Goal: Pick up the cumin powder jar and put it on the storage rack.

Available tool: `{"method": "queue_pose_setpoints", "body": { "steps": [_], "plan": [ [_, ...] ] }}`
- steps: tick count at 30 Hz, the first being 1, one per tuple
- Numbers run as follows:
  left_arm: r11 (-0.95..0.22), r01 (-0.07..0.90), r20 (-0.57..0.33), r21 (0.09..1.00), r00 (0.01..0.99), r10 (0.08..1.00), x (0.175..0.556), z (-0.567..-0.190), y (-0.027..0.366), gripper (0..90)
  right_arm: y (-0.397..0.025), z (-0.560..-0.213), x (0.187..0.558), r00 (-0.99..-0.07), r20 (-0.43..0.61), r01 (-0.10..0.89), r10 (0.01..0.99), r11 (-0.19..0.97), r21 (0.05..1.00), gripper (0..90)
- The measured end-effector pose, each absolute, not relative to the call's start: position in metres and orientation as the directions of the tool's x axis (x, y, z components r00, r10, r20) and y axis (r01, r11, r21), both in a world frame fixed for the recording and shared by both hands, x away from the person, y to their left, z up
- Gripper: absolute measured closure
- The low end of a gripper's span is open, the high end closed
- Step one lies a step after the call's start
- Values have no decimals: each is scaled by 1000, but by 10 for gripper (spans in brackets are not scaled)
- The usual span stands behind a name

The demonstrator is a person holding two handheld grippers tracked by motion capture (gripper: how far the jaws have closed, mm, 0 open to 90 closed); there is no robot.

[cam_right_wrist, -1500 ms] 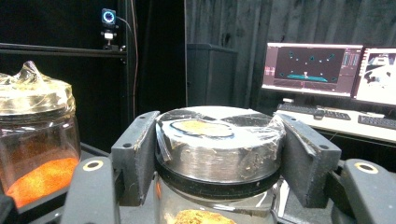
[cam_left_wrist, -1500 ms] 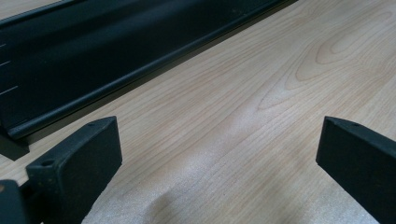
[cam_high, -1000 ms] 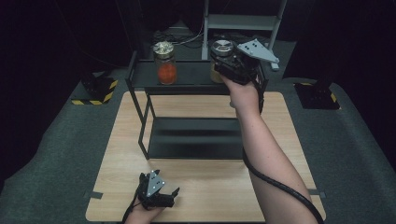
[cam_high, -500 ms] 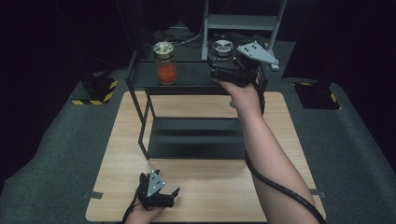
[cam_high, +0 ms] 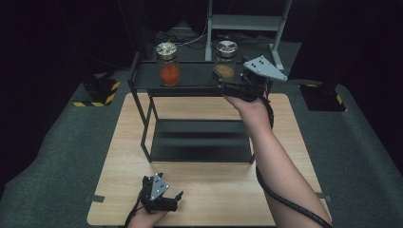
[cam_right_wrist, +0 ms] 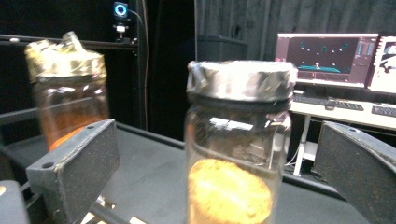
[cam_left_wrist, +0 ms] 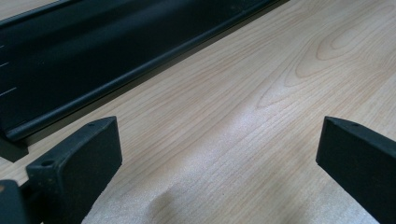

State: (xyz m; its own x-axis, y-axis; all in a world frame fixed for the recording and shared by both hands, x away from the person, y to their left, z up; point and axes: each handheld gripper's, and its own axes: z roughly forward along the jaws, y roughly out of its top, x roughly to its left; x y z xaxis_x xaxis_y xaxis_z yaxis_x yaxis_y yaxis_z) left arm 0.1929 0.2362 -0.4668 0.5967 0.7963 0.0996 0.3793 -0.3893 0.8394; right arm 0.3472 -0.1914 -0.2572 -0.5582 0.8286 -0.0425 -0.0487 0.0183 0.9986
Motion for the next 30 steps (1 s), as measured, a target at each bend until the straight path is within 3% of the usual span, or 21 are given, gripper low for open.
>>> {"method": "queue_pose_setpoints", "body": {
  "steps": [30],
  "plan": [
    [-404,374,112,835,603,790,193,-466,234,10,-218,-298,291,-607,-119,-81,785,88,993,0]
  ]
}}
